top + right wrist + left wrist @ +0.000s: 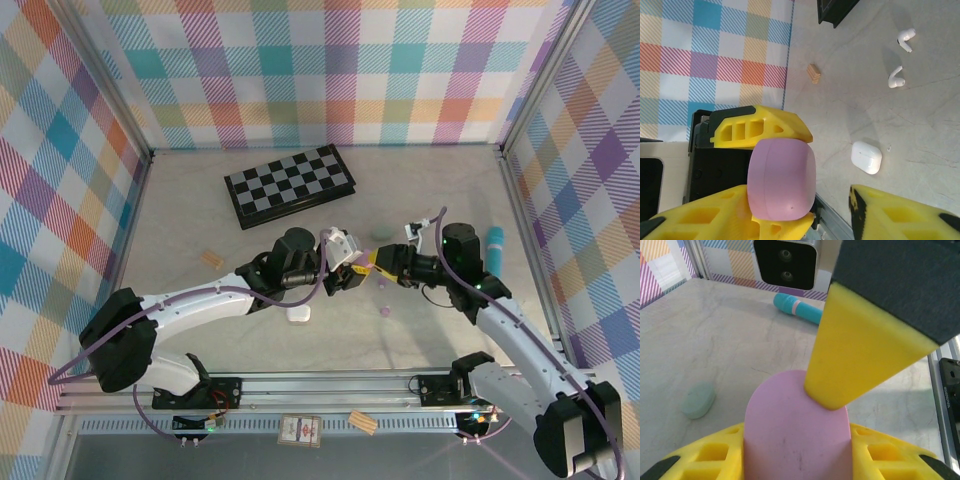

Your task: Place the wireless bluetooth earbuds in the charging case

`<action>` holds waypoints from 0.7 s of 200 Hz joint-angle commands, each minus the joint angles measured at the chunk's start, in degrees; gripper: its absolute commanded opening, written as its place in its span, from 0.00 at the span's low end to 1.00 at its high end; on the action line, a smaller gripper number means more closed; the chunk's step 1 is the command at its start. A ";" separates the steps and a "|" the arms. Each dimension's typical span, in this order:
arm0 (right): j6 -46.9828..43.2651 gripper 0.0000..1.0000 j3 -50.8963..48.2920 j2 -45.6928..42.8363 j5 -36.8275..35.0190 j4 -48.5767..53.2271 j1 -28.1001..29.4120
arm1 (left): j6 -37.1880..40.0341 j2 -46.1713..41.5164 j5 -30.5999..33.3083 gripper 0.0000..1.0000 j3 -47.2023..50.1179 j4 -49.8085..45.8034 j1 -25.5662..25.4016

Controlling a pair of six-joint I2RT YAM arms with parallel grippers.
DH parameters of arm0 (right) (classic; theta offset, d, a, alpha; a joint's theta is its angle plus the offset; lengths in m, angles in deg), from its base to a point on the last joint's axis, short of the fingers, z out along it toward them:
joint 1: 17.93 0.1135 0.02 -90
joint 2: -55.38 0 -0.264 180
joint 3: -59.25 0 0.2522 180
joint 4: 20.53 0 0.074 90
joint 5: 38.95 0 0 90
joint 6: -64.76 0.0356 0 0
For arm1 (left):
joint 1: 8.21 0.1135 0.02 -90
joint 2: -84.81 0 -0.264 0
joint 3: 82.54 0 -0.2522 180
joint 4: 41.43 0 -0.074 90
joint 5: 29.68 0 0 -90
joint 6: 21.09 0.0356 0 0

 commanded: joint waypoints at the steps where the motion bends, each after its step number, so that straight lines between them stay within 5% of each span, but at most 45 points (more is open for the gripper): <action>1: -1.10 0.49 1.20 1.29 -0.13 -1.58 1.07 | -1.71 0.37 -0.18 0.28 0.22 3.25 -0.08; 34: -2.10 0.39 1.56 1.63 -2.41 -0.55 1.63 | -2.15 0.41 -0.87 0.28 0.23 3.79 -0.02; 83: -1.92 0.37 1.49 3.94 -3.77 -3.32 1.92 | -3.11 0.21 -2.14 0.30 1.13 4.54 -0.02; 140: -4.09 0.15 2.18 5.24 -4.93 -3.27 2.45 | -3.88 0.28 -1.87 0.39 1.40 4.50 -0.06</action>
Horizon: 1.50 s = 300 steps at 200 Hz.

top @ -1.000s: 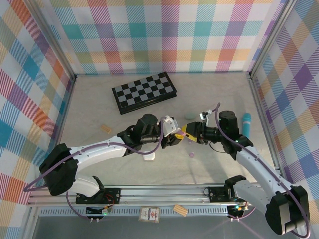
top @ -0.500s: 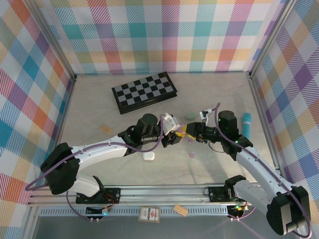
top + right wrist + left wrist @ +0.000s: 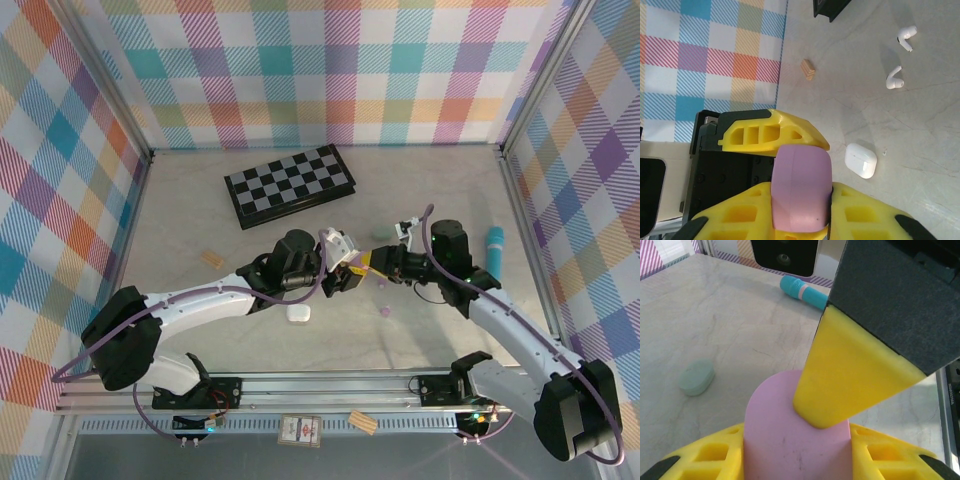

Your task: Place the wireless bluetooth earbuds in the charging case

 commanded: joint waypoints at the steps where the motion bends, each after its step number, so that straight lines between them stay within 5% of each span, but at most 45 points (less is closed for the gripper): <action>1: -2.44 0.15 1.38 0.29 -3.02 -0.55 0.19 | -0.85 -0.42 -2.28 0.40 -0.09 4.59 -0.30; 30: -7.82 0.11 2.50 0.64 -5.78 3.27 0.19 | -2.79 -1.24 -1.10 0.74 0.80 4.12 0.38; 67: -18.32 0.10 6.55 6.34 -7.34 10.40 0.13 | -6.97 -7.05 -0.35 1.00 6.26 4.78 2.65; 136: -31.22 0.11 17.45 30.16 -5.78 21.12 3.12 | -20.38 -22.65 8.51 1.00 20.20 2.01 11.03; 221: -34.52 0.17 29.33 50.73 -10.46 26.19 9.79 | -25.01 -25.44 14.56 1.00 21.19 -4.63 15.00; 254: -34.01 0.46 31.75 49.90 -16.19 27.56 9.83 | -26.66 -25.55 15.99 1.00 21.27 -6.24 16.18; 300: -28.60 0.71 29.25 40.54 -31.69 27.31 14.78 | -30.36 -26.50 17.56 1.00 21.18 -9.40 21.09</action>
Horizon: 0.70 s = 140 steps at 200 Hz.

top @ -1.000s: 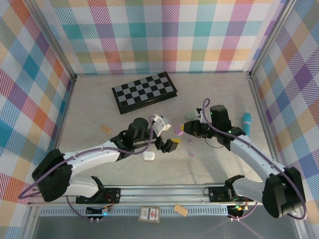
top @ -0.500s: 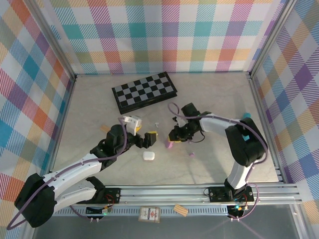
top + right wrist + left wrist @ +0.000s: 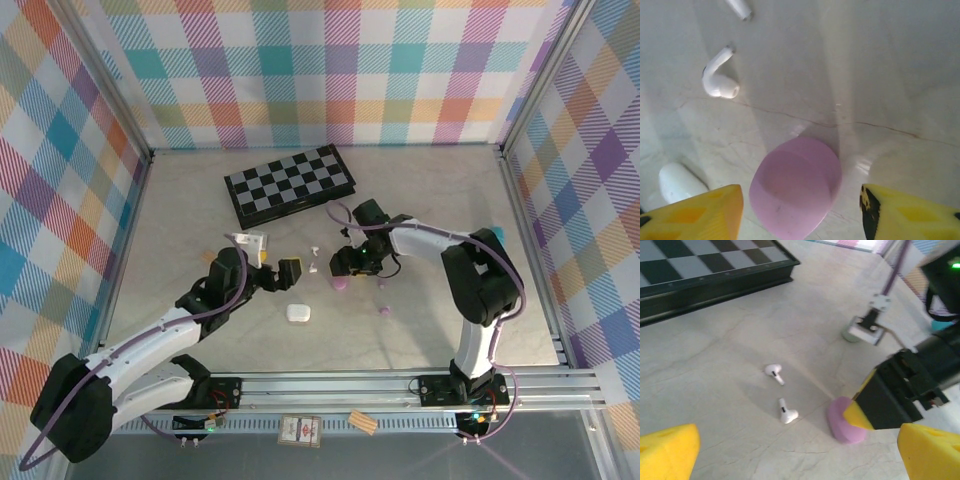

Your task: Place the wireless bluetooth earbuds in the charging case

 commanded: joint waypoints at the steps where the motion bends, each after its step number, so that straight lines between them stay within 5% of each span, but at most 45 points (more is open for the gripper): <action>1: 3.51 0.71 -1.77 -6.76 -11.49 0.94 4.10 | -3.40 -1.59 1.81 1.00 -0.08 -2.44 2.96; 68: 21.61 0.83 -2.51 -7.08 -41.45 1.14 20.09 | -5.56 -3.82 0.74 1.00 0.62 -5.07 10.02; 140: 32.18 0.77 1.37 1.46 -46.87 2.24 22.17 | -4.41 -6.66 0.52 1.00 1.04 -7.00 10.04</action>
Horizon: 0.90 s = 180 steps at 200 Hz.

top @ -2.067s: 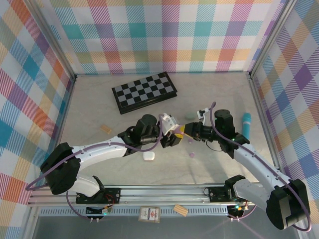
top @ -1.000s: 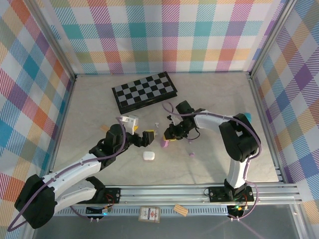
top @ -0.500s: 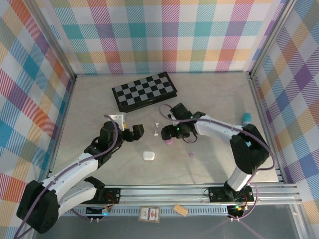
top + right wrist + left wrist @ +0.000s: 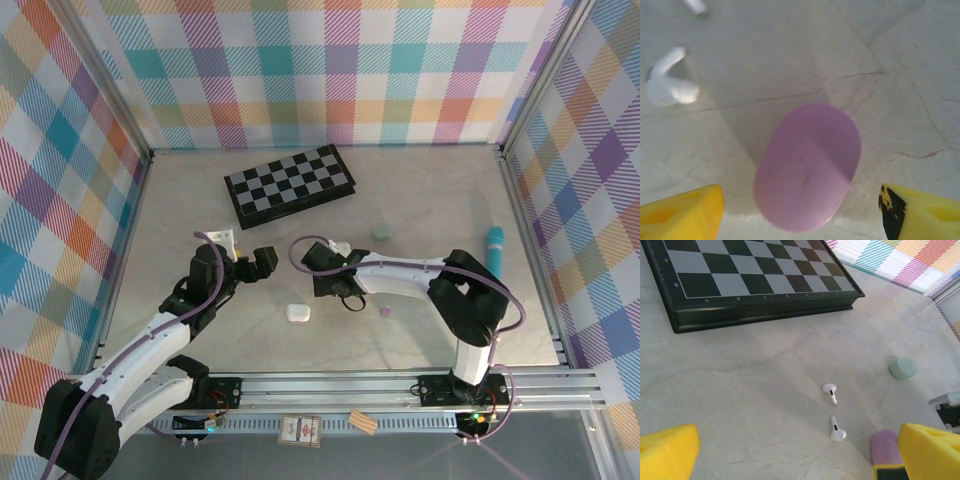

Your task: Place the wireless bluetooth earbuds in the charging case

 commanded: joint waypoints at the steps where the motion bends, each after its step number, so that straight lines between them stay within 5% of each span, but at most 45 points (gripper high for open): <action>1: 4.40 0.77 2.19 1.63 -3.19 1.20 0.13 | 0.25 -1.06 -0.36 1.00 0.55 -1.28 0.48; 180: 0.72 0.55 -0.72 0.84 -0.04 -2.16 -1.91 | 0.32 -0.01 -2.69 1.00 0.73 0.34 0.50</action>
